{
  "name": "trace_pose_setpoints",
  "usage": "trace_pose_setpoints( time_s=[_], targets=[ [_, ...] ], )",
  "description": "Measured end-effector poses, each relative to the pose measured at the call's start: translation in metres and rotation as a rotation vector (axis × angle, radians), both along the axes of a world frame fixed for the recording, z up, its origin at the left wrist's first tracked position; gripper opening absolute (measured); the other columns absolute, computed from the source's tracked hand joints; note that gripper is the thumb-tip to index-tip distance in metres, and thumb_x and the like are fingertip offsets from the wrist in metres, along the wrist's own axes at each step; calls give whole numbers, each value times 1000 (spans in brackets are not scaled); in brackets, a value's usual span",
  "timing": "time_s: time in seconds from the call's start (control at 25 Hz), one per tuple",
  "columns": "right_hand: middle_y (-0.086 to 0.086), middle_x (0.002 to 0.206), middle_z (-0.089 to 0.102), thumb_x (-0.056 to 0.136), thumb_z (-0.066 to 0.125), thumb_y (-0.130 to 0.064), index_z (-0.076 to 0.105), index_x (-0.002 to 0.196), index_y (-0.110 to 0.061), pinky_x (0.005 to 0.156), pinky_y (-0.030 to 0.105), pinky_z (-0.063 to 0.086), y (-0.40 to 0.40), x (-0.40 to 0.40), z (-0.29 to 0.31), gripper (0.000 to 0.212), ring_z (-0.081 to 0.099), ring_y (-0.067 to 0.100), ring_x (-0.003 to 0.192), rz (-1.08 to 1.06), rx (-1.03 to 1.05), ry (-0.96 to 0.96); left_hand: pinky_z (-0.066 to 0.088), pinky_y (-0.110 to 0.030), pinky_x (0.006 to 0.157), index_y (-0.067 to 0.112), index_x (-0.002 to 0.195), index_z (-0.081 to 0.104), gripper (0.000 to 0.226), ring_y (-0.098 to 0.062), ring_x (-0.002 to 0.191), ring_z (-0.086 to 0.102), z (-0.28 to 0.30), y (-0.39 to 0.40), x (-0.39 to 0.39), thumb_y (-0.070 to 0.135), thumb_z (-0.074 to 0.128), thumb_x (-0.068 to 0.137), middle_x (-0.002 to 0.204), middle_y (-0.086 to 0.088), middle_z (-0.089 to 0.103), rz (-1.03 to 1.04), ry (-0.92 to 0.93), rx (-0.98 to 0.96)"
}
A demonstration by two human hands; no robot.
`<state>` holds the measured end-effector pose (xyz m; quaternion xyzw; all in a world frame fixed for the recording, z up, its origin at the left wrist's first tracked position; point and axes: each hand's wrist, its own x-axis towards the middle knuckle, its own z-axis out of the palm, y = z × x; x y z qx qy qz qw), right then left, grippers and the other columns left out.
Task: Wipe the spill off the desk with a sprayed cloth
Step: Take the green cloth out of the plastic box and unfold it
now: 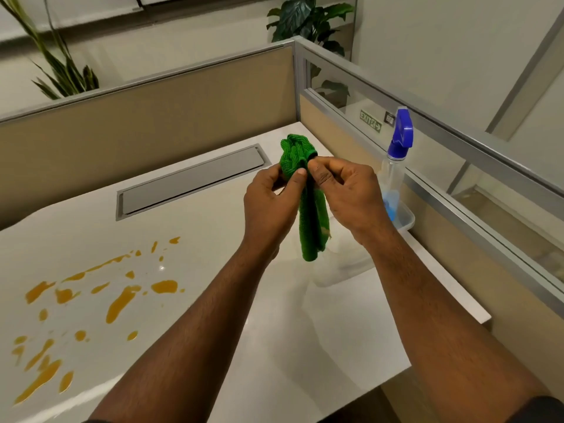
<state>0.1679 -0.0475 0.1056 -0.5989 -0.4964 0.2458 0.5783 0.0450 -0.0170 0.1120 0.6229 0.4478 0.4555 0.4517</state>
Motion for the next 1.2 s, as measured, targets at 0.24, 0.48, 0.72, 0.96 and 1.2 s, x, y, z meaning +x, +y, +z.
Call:
trace_pose_setpoints(
  time_s=[0.24,0.48,0.72,0.96,1.2],
  targets=[
    [-23,82,68,82,73,-39,73,105,-21,70,12,56,7,-33,3,29,68,-1,80,-23,60,-20,56,-32,84,10,115,71,25,-16,95,69,4,1,-44,14,56,96,97,-5,75,24,-24,8],
    [-14,72,71,89,64,-31,69,79,-31,66,20,55,17,-58,13,11,67,1,71,-31,114,144,57,-32,69,16,95,75,16,-16,82,71,21,7,-110,10,60,92,86,-1,77,72,-240,-7],
    [-7,85,74,90,64,-23,68,87,-27,76,27,58,43,-87,19,7,70,8,82,73,34,128,53,-29,67,17,84,73,17,-14,79,69,24,17,-199,9,59,90,79,2,75,284,-143,-50],
    [-4,86,72,90,66,-15,57,107,-21,78,25,56,69,-159,10,21,68,8,83,269,-58,39,54,-29,73,15,98,71,12,-11,77,68,11,15,-288,12,63,90,82,-1,74,445,6,-76],
    [-4,91,70,93,62,-17,67,108,-23,86,35,57,74,-241,11,17,66,11,88,312,-67,-165,49,-28,69,11,104,67,14,-12,79,64,16,8,-377,12,56,95,85,-1,71,440,119,-86]
  ],
)
